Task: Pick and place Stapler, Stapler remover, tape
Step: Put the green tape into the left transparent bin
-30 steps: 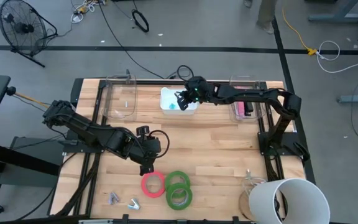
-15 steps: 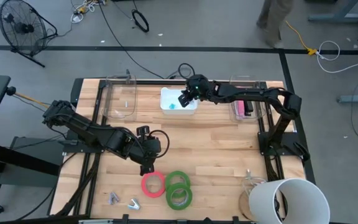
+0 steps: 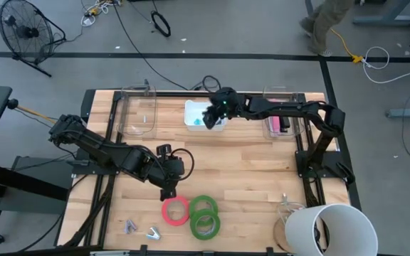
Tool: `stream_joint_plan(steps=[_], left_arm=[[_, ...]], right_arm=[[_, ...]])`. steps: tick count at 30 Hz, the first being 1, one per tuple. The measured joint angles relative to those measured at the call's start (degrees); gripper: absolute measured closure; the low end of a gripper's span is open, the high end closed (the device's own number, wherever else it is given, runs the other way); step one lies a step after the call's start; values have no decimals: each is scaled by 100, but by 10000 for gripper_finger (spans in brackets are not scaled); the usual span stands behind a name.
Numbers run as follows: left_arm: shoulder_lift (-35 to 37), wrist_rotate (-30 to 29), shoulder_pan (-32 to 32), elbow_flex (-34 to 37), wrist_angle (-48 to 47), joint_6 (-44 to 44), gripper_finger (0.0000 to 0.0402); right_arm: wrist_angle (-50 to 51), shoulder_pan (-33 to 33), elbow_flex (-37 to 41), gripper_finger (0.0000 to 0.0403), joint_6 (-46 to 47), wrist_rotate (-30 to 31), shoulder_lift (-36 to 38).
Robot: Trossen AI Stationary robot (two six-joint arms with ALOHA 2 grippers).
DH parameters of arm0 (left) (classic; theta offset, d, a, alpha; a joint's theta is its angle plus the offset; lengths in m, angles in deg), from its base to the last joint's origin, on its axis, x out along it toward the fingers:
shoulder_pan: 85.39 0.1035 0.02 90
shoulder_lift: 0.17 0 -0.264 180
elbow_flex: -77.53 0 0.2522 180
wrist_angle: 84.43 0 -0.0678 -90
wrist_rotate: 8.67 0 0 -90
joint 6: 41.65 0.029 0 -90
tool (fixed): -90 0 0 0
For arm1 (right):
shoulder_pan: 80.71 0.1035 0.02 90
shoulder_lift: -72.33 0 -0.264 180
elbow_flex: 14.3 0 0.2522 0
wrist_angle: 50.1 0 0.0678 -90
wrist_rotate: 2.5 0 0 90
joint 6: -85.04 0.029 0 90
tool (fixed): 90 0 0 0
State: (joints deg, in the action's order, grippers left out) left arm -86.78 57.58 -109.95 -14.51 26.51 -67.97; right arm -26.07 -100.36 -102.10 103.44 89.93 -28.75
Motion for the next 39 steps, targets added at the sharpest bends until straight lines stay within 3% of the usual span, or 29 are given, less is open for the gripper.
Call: stream_joint_plan(steps=[5,14,20,28,32,39], left_arm=[[0,147,-9,2,3,-3,209],[-2,495,-9,2,138,-170,209],[-2,527,-7,2,433,-278,209],[-578,1052,-295,2,1442,-346,209],[-1072,1320,-420,2,1797,-634,209],[-1625,1348,-531,4,2079,-1409,209]], right_arm=[[375,344,7,271,-16,-1085,182],[1259,1690,7,303,-82,-1174,898],[1903,3047,6,319,415,-507,1192],[2392,4459,4,332,1217,1054,1194],[2456,4764,4,339,1263,1484,1194],[2460,4882,4,351,1268,1719,1194]])
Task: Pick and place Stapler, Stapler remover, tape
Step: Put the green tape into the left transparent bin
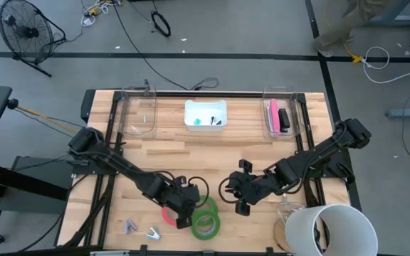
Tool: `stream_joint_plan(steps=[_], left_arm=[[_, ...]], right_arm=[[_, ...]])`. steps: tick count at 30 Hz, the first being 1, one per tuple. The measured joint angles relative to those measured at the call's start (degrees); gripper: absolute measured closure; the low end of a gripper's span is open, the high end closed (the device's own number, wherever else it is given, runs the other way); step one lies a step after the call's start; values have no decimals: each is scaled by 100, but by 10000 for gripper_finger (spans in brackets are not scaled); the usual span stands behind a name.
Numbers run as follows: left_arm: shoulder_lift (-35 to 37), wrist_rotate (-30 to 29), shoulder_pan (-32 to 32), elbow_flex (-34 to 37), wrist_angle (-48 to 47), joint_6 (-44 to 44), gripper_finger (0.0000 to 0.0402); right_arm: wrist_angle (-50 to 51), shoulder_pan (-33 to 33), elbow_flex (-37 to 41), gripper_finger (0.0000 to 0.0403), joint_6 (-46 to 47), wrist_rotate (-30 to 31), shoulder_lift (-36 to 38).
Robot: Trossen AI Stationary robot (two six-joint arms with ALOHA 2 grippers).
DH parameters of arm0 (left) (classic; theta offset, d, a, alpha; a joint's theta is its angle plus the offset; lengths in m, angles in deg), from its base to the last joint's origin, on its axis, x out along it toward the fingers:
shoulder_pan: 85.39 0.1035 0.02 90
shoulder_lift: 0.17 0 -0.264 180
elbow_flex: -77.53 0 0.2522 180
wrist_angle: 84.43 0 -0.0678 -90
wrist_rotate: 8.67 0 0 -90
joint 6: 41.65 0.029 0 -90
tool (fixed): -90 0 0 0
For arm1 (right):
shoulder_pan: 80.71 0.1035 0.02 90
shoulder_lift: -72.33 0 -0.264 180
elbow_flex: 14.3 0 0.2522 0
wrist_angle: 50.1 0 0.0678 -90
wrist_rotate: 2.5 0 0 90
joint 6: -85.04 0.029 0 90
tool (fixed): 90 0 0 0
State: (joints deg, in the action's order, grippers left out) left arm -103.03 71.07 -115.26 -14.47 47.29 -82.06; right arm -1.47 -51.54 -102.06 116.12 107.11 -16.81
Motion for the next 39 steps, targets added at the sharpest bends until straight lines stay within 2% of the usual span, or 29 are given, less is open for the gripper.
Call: stream_joint_plan(steps=[9,17,21,25,30,39], left_arm=[[-381,53,2,0,159,-508,209],[-408,414,-2,-2,688,-368,209],[-410,303,35,-2,447,-218,209],[-414,86,135,-2,26,-232,209],[-415,85,243,-2,-168,-226,209],[-415,0,350,-2,-217,-89,209]], right_arm=[[-2,-2,0,355,9,159,0],[5,-2,0,355,-3,247,0],[-19,4,11,355,116,113,0],[-620,50,375,355,170,-340,-65],[-1573,202,902,355,322,-530,-381],[-2713,232,1012,355,378,-842,-1191]])
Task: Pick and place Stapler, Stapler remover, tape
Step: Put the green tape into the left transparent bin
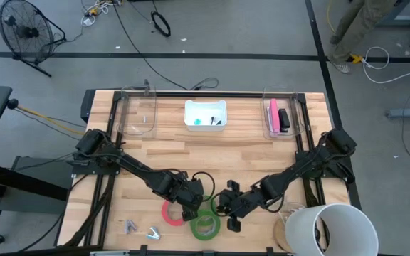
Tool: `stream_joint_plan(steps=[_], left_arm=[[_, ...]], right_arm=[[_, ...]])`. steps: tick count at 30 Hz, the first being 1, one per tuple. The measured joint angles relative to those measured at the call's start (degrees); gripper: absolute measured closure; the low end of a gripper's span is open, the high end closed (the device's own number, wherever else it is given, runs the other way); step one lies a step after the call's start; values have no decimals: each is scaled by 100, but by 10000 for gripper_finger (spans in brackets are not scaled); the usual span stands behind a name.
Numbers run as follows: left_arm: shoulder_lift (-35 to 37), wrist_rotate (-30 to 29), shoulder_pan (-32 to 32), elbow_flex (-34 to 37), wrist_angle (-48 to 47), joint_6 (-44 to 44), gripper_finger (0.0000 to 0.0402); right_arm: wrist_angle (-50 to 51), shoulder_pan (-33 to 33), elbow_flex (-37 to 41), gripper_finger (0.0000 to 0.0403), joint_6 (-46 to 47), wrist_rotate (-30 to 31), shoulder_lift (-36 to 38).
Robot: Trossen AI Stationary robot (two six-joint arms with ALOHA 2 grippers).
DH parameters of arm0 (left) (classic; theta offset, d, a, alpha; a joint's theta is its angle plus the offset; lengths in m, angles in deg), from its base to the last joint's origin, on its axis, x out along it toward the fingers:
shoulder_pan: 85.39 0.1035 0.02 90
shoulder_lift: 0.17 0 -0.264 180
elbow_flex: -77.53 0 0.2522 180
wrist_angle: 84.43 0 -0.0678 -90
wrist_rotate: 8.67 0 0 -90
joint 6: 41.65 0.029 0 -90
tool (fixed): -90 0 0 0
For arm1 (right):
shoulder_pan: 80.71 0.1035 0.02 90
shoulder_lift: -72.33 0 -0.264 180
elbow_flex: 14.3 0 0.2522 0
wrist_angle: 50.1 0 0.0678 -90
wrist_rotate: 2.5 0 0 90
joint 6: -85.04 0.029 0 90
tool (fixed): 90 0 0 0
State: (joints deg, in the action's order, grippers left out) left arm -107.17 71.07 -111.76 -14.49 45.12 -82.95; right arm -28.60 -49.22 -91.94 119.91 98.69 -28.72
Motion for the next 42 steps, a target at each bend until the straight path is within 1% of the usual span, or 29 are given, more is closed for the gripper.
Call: stream_joint_plan(steps=[5,9,16,20,23,27,30,35,38,42], left_arm=[[0,-24,-4,-2,-117,4,209],[0,-61,-4,-2,-214,7,209],[0,-65,-4,-2,-222,7,209],[0,-68,-4,-2,-226,9,209],[0,-116,-4,-2,-237,13,209],[0,-132,-4,-4,-255,13,209],[0,-137,-4,-4,-250,41,209],[0,-173,-4,-4,-255,48,209],[0,-173,-12,-4,-261,61,209],[0,-173,-11,-4,-258,61,209]], right_arm=[[-19,2,0,355,79,-218,-152],[-441,74,2,345,134,-174,-243],[-732,98,4,293,211,-324,-630],[-1228,72,4,259,222,-402,-832],[-1364,26,4,246,208,-460,-888],[-1325,-3,4,245,287,-462,-851],[-1171,-42,-85,250,99,-459,-708],[-759,-42,-266,262,-81,-263,-599],[-707,9,-284,266,-24,-262,-599],[-327,48,-282,266,73,-159,-604]])
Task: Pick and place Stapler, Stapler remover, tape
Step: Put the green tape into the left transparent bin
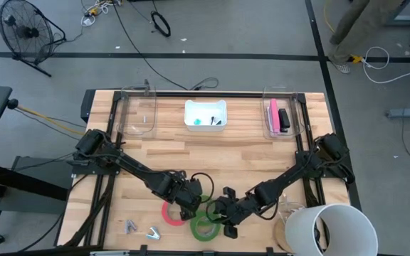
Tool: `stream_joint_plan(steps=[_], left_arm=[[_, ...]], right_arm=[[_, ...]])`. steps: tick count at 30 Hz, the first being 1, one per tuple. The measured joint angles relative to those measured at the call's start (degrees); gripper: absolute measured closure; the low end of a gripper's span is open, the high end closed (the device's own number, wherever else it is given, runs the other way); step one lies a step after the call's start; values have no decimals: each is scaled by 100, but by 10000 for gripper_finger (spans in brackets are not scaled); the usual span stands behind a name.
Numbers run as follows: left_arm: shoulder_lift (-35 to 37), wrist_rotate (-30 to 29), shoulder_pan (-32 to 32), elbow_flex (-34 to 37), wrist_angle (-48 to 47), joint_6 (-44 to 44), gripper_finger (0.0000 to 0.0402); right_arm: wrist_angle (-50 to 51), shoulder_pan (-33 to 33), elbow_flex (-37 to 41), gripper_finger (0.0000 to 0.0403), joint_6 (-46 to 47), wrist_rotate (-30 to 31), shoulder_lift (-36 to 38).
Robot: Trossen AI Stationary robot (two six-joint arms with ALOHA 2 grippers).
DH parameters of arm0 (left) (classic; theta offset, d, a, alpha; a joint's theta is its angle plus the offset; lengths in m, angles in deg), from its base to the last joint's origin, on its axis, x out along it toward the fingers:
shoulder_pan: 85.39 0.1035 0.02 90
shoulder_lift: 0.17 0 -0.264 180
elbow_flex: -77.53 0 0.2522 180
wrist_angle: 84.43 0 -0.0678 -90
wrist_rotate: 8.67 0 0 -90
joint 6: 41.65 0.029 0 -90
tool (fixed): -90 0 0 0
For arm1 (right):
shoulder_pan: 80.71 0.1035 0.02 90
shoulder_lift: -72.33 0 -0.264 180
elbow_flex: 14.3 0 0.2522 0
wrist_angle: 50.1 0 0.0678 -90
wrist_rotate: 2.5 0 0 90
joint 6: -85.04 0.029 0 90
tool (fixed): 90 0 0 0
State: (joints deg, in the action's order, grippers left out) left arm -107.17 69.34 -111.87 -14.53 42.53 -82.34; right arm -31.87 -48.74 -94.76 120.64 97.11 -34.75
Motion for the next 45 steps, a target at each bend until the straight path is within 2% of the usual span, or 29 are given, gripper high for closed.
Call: stream_joint_plan(steps=[11,30,37,40,43,45], left_arm=[[1,1,0,0,4,-17,209],[2,2,0,0,0,-9,209],[2,4,0,0,1,-4,209],[2,4,0,0,-7,-4,209],[2,4,-11,0,-34,-4,209],[2,4,-13,0,-41,-4,209]], right_arm=[[-262,-34,0,266,58,-18,-385],[-668,0,-2,266,205,-63,-488],[-1498,-100,-22,266,187,-618,-945],[-1517,-150,-20,266,88,-712,-950],[-1443,-161,-20,281,105,-801,-949],[-1412,-155,-20,316,159,-746,-946]])
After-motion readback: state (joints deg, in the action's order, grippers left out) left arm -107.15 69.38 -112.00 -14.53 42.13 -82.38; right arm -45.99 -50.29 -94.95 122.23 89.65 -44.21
